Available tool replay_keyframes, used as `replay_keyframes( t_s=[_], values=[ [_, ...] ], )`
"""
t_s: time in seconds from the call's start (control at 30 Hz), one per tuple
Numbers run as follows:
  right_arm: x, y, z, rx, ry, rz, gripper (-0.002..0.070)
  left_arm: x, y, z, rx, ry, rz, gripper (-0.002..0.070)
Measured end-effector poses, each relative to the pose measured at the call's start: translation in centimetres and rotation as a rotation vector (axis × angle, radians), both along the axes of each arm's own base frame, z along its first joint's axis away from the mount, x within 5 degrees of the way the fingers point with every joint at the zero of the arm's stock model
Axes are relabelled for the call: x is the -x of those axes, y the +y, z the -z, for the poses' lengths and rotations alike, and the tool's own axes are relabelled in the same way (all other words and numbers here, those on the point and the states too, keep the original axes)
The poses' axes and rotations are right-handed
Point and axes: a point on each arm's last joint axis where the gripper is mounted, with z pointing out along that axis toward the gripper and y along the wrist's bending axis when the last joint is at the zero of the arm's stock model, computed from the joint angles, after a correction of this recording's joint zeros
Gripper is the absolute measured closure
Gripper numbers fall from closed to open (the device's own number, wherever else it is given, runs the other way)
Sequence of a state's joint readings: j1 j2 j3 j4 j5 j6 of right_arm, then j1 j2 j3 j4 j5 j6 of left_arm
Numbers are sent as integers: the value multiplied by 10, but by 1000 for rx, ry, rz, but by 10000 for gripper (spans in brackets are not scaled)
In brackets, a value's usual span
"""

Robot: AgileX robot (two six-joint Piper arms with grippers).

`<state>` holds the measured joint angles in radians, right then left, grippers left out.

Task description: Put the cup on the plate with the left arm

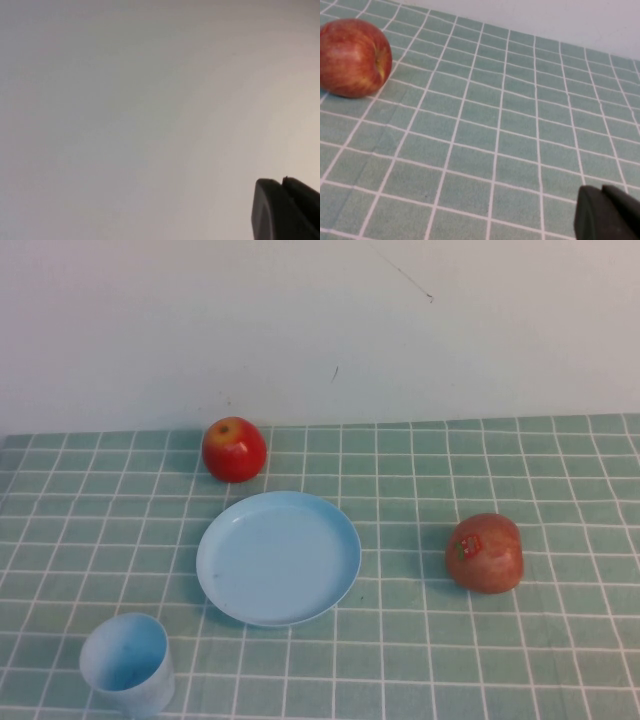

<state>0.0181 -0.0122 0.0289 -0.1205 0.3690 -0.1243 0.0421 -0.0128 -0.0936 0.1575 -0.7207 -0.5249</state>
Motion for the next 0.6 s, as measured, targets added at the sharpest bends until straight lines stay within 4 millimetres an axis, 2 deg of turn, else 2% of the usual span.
replay_keyframes(
  t_s=[0.13, 0.23, 0.33, 0.43, 0.5, 0.6],
  values=[
    [0, 0, 0, 0, 0, 0, 678, 19, -7, -48, -81, 44, 13, 669],
    [0, 0, 0, 0, 0, 0, 678, 33, 1, -82, -3, 158, -51, 669],
    [0, 0, 0, 0, 0, 0, 678, 30, 15, -101, 104, 349, -156, 669],
    [0, 0, 0, 0, 0, 0, 678, 8, 28, -101, 186, 632, -270, 669],
    [0, 0, 0, 0, 0, 0, 678, -11, 34, -90, 198, 846, -312, 669],
    [0, 0, 0, 0, 0, 0, 678, -32, 33, -69, 115, 1139, -324, 669]
  ],
)
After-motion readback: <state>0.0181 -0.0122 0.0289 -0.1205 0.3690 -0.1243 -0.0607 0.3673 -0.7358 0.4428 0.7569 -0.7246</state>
